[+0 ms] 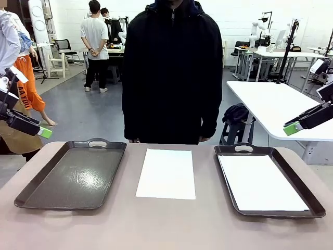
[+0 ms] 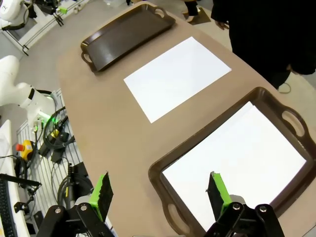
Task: Sort the A4 documents.
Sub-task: Receive the A4 Paper.
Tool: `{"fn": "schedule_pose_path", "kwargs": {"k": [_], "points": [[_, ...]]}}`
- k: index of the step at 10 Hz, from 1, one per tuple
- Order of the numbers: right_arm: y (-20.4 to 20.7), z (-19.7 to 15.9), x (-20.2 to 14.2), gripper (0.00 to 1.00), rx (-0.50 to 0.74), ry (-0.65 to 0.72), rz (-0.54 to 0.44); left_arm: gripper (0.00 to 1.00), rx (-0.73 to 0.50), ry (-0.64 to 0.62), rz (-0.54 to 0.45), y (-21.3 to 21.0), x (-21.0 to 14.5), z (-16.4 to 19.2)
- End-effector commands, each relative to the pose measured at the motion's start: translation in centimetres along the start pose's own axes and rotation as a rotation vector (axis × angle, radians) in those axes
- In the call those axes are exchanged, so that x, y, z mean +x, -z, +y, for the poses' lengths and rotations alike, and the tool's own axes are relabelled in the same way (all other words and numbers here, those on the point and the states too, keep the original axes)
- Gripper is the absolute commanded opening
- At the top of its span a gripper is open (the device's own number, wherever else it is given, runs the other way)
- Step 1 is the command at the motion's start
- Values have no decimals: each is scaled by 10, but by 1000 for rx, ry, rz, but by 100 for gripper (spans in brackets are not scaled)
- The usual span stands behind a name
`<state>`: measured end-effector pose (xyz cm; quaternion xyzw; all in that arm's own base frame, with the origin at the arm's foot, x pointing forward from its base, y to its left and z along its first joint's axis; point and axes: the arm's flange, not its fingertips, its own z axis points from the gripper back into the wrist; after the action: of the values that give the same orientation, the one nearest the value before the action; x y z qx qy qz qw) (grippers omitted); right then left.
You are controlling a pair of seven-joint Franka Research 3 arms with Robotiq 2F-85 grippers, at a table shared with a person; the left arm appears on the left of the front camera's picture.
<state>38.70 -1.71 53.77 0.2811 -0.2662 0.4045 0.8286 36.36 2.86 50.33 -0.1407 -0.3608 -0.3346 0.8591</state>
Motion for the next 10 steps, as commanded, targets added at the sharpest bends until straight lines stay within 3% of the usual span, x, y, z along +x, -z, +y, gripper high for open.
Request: {"fn": "schedule_pose_path", "kwargs": {"k": [1, 10], "points": [[1, 1, 0, 100, 5, -4, 0, 100, -15, 15, -9, 1, -3, 4], [1, 1, 0, 100, 5, -4, 0, 100, -15, 15, -9, 1, -3, 4]]}}
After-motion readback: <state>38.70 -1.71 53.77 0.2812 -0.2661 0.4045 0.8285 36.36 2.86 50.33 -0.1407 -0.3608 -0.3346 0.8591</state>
